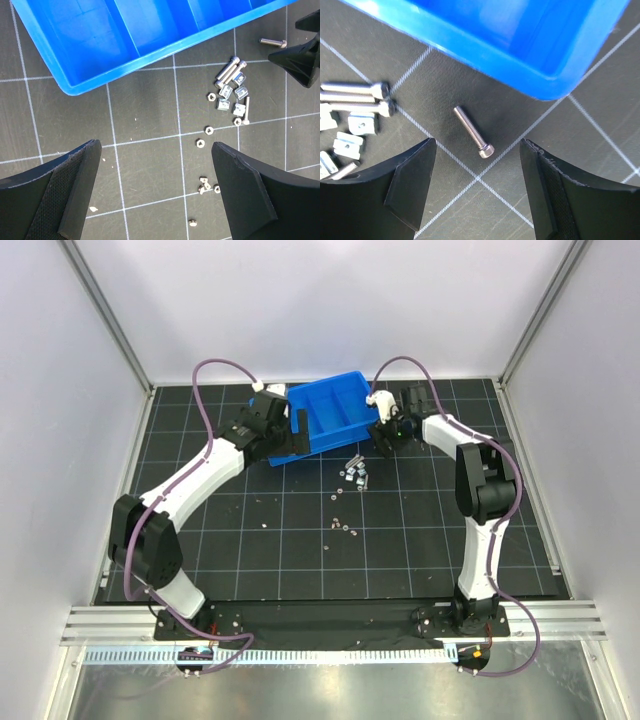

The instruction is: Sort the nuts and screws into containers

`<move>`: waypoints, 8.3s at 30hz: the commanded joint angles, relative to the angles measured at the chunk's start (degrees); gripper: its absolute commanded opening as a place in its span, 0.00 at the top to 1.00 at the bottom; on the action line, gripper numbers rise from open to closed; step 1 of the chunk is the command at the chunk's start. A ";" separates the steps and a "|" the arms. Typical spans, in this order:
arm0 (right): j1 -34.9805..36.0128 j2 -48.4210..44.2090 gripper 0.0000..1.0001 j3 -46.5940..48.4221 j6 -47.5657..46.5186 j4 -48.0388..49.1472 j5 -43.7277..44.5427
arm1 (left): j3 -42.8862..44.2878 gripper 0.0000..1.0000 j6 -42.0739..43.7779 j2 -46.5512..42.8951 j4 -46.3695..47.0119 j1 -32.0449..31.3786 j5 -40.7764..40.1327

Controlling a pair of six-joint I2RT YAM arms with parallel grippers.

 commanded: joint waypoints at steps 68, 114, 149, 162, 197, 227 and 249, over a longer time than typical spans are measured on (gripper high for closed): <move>7.61 -4.00 0.05 31.88 32.49 -10.49 19.25 | -13.98 0.06 -2.80 -11.06 8.81 -8.54 -3.99; 3.74 -34.08 0.04 -23.77 51.05 -0.03 30.97 | 20.91 0.49 6.34 34.91 14.97 -13.40 -7.87; 2.42 -35.92 0.04 -25.26 50.78 -0.91 32.29 | 22.58 0.95 4.85 30.17 13.30 -13.48 -5.50; 1.63 -36.45 0.04 -25.26 50.96 -0.90 31.76 | 37.13 0.92 1.60 32.17 14.71 -11.20 -9.71; 6.55 -16.16 0.19 -14.38 30.49 12.72 12.43 | 3.53 0.12 -1.22 1.88 13.56 -1.36 -12.18; 18.50 2.39 0.32 2.16 45.69 1.81 28.77 | -11.43 0.12 -1.05 -8.68 14.09 0.14 -11.47; 20.62 3.28 0.86 -3.81 47.71 8.15 37.48 | -13.28 0.11 -1.13 -9.91 15.14 1.37 -11.21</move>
